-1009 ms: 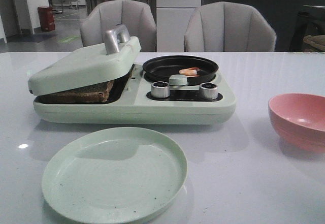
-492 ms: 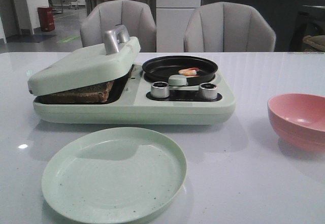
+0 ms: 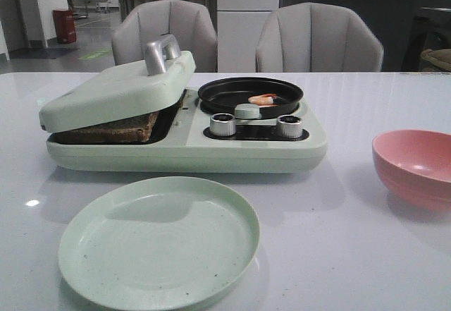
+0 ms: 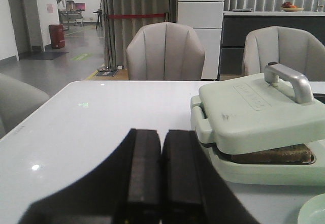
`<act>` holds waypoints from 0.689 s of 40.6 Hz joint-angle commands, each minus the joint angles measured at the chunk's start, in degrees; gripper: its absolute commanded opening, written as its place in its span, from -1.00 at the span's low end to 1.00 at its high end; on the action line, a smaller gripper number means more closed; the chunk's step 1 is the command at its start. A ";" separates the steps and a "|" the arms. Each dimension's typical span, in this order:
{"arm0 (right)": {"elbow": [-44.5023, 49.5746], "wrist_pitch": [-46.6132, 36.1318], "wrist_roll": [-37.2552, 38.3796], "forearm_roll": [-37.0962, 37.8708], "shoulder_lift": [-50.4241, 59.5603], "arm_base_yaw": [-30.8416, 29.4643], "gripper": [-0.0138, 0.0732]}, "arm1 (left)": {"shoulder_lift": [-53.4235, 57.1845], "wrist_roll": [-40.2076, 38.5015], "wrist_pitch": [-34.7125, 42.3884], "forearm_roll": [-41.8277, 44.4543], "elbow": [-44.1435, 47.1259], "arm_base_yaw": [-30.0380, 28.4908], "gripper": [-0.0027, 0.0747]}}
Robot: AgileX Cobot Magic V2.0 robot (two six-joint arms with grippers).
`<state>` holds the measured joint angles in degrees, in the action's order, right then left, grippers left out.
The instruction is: Make breakfast with bread and shrimp
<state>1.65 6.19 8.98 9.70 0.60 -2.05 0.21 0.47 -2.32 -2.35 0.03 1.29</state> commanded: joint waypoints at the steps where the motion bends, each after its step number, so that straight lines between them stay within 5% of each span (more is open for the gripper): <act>1: -1.01 -6.19 0.01 0.51 1.23 -0.29 -0.60 | 1.04 -0.47 5.39 -0.53 1.79 0.45 -0.67; 13: -1.01 -9.36 -9.80 -10.96 1.23 2.36 -0.60 | 1.04 -0.47 5.39 -0.53 1.79 0.45 -0.67; 28: -1.01 -9.54 -10.73 -12.36 1.23 1.80 -0.60 | 1.04 -0.47 5.39 -0.53 1.79 0.45 -0.67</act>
<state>1.65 2.17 -1.19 -2.44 0.60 0.37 0.21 0.47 -2.32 -2.44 0.03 1.29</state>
